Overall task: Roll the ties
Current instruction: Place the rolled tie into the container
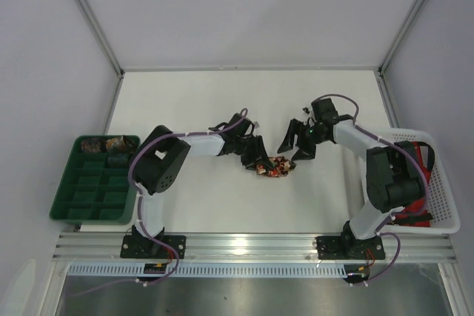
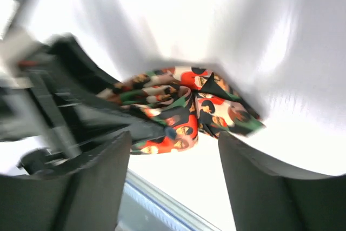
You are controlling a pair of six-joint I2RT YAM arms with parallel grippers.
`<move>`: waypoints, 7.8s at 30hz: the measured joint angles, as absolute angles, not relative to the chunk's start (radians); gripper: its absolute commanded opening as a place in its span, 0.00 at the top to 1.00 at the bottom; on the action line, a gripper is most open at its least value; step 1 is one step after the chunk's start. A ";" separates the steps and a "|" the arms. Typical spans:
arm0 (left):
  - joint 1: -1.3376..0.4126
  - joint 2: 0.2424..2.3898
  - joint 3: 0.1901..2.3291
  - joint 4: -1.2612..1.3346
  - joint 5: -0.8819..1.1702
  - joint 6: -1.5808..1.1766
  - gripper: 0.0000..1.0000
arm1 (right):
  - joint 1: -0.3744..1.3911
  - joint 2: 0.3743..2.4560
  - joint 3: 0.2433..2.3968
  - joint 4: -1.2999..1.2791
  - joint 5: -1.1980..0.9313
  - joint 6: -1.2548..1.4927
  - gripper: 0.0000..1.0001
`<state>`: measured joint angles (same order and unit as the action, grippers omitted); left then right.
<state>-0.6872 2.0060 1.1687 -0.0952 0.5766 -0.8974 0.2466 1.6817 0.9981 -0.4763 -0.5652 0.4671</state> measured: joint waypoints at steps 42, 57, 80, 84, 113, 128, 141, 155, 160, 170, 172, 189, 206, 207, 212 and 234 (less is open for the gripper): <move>0.686 1.414 1.611 -1.285 0.212 -0.632 1.00 | 0.618 1.314 1.238 -0.787 -0.500 0.433 0.00; 0.738 1.676 1.845 -1.327 0.292 -0.605 1.00 | 0.622 1.360 1.238 -0.808 -0.484 0.424 0.00; 0.734 1.644 1.584 -1.052 0.304 -0.602 1.00 | 0.491 1.477 1.238 -0.813 -0.509 0.387 0.00; 0.728 1.631 1.578 -1.051 0.316 -0.617 1.00 | 0.484 1.485 1.238 -0.813 -0.511 0.386 0.00; 0.778 1.441 1.349 -0.916 0.186 -0.571 1.00 | 0.476 1.489 1.238 -0.813 -0.513 0.380 0.00; 0.775 1.191 1.169 -1.008 0.292 -0.673 1.00 | 0.516 1.488 1.238 -0.814 -0.516 0.374 0.00; 0.775 1.222 1.171 -1.024 0.313 -0.673 1.00 | 0.521 1.466 1.238 -0.815 -0.515 0.364 0.00; 0.762 1.151 1.016 -1.084 0.289 -0.671 1.00 | 0.521 1.466 1.238 -0.818 -0.514 0.361 0.00; 0.762 1.142 0.968 -1.085 0.268 -0.670 1.00 | 0.521 1.466 1.238 -0.818 -0.513 0.361 0.00; 0.790 1.158 1.061 -1.131 0.213 -0.661 1.00 | 0.521 1.466 1.238 -0.819 -0.513 0.360 0.00; 0.810 1.158 1.058 -1.144 0.208 -0.656 1.00 | 0.521 1.466 1.238 -0.819 -0.511 0.358 0.00; 0.850 1.158 1.006 -1.203 0.113 -0.654 1.00 | 0.535 1.458 1.238 -0.848 -0.476 0.335 0.00; 0.873 1.158 0.979 -1.222 0.036 -0.691 1.00 | 0.536 1.459 1.238 -0.858 -0.465 0.327 0.00; 0.873 1.158 0.978 -1.222 0.032 -0.694 1.00 | 0.536 1.459 1.238 -0.858 -0.464 0.327 0.00; 0.874 1.166 0.974 -1.221 0.025 -0.710 0.99 | 0.536 1.459 1.239 -0.859 -0.460 0.327 0.00; 0.874 1.265 0.945 -1.192 -0.023 -0.789 0.98 | 0.519 1.459 1.239 -0.859 -0.461 0.320 0.00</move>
